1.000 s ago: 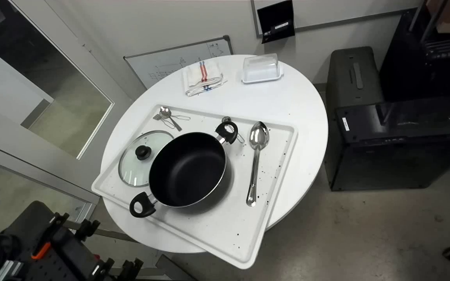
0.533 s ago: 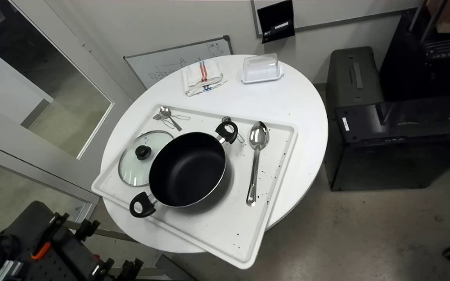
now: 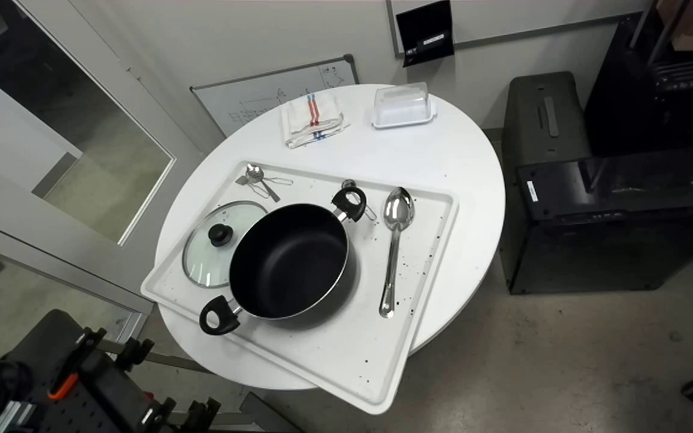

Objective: Put the glass lid on top of the black pot.

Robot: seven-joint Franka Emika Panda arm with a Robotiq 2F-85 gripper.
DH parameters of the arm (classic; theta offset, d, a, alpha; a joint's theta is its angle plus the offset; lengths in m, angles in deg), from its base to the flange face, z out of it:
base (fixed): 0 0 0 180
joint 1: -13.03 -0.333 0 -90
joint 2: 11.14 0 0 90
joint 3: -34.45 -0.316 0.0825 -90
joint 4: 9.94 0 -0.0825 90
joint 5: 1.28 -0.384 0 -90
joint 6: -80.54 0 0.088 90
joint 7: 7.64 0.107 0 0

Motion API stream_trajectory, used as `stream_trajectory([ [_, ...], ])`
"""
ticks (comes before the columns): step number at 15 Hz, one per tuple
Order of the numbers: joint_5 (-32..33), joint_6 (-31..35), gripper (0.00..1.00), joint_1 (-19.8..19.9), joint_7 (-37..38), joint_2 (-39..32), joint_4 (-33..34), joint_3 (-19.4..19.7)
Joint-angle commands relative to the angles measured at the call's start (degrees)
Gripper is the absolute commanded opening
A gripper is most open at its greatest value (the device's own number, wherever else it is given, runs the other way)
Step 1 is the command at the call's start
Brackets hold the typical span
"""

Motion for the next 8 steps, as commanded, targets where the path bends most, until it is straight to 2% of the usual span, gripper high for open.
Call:
stream_trajectory([
  [1, 1.04, 8.36, 1.00, -2.60, 2.60, -5.71, -0.96, -5.03],
  [8, 4.91, 26.46, 1.00, -8.45, 7.52, -20.59, -0.87, -14.61],
])
